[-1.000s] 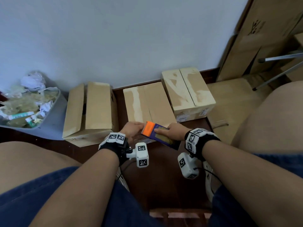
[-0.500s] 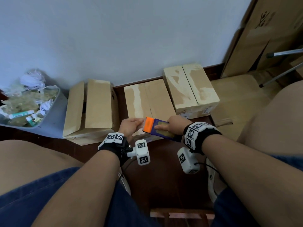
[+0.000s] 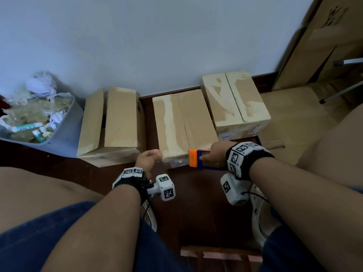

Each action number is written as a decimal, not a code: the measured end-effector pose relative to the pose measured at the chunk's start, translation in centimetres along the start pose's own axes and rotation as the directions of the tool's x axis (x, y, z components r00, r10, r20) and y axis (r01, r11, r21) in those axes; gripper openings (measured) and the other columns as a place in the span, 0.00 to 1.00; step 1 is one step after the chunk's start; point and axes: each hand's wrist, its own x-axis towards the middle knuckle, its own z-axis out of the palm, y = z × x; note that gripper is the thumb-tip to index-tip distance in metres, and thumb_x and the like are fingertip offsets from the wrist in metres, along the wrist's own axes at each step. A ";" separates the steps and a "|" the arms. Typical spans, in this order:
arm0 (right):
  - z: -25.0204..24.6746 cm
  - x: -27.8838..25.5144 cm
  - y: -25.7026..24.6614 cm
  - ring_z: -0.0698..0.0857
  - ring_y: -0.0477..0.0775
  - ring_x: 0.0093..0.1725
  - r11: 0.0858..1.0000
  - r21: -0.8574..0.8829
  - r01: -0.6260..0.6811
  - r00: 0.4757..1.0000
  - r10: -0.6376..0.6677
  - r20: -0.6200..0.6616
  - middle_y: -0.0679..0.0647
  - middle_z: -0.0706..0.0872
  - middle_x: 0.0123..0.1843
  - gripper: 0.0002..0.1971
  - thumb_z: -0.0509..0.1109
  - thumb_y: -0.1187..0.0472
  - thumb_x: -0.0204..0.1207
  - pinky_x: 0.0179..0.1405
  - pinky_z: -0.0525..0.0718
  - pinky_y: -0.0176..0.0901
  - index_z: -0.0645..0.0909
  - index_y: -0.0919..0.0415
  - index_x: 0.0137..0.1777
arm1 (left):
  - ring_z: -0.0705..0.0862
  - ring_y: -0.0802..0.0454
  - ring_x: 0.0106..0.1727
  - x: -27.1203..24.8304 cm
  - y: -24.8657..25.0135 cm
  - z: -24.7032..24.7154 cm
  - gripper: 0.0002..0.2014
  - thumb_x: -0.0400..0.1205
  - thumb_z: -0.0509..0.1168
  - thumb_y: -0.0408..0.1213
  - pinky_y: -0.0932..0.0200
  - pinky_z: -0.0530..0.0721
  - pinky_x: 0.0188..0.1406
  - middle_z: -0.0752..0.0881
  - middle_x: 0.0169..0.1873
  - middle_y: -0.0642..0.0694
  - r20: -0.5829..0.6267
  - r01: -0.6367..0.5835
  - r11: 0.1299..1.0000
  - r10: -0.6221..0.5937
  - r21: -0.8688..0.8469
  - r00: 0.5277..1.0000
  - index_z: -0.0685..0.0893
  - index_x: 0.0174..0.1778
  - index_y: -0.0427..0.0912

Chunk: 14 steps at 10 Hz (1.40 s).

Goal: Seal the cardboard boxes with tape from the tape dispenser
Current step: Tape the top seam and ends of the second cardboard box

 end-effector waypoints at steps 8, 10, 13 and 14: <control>0.3 1.2 -4.8 0.74 0.50 0.27 0.987 -0.123 -0.103 0.993 0.095 -0.069 0.52 0.76 0.31 0.19 0.60 0.44 0.82 0.26 0.70 0.40 0.78 0.59 0.42 | 0.84 0.56 0.43 -0.2 -3.1 2.4 0.14 0.77 0.67 0.21 0.65 0.82 0.47 0.86 0.42 0.50 -0.306 -0.163 0.986 0.163 0.027 0.938 0.85 0.52 0.42; -0.8 0.9 -5.7 0.80 0.54 0.39 0.980 -0.182 -0.077 0.996 0.068 -0.057 0.52 0.75 0.32 0.15 0.60 0.47 0.82 0.40 0.75 0.43 0.78 0.59 0.45 | 0.83 0.59 0.40 0.5 -3.2 2.4 0.13 0.76 0.67 0.21 0.69 0.80 0.42 0.85 0.40 0.52 -0.297 -0.152 0.988 0.147 0.008 0.943 0.84 0.53 0.42; -0.9 0.3 -4.7 0.82 0.60 0.64 0.996 0.083 0.023 0.982 -0.007 -0.189 0.57 0.83 0.64 0.20 0.64 0.48 0.79 0.46 0.71 0.45 0.82 0.58 0.64 | 0.85 0.56 0.45 1.1 -3.2 2.1 0.13 0.76 0.67 0.21 0.62 0.82 0.50 0.87 0.43 0.49 -0.247 -0.131 0.991 0.130 0.012 0.960 0.84 0.50 0.44; -1.2 0.0 -4.9 0.81 0.59 0.65 0.995 0.097 0.026 0.986 -0.009 -0.168 0.57 0.83 0.65 0.19 0.64 0.48 0.79 0.50 0.74 0.46 0.82 0.58 0.65 | 0.85 0.53 0.48 1.5 -3.2 1.7 0.14 0.75 0.67 0.21 0.58 0.82 0.54 0.86 0.42 0.50 -0.220 -0.121 0.991 0.131 0.061 0.967 0.84 0.47 0.46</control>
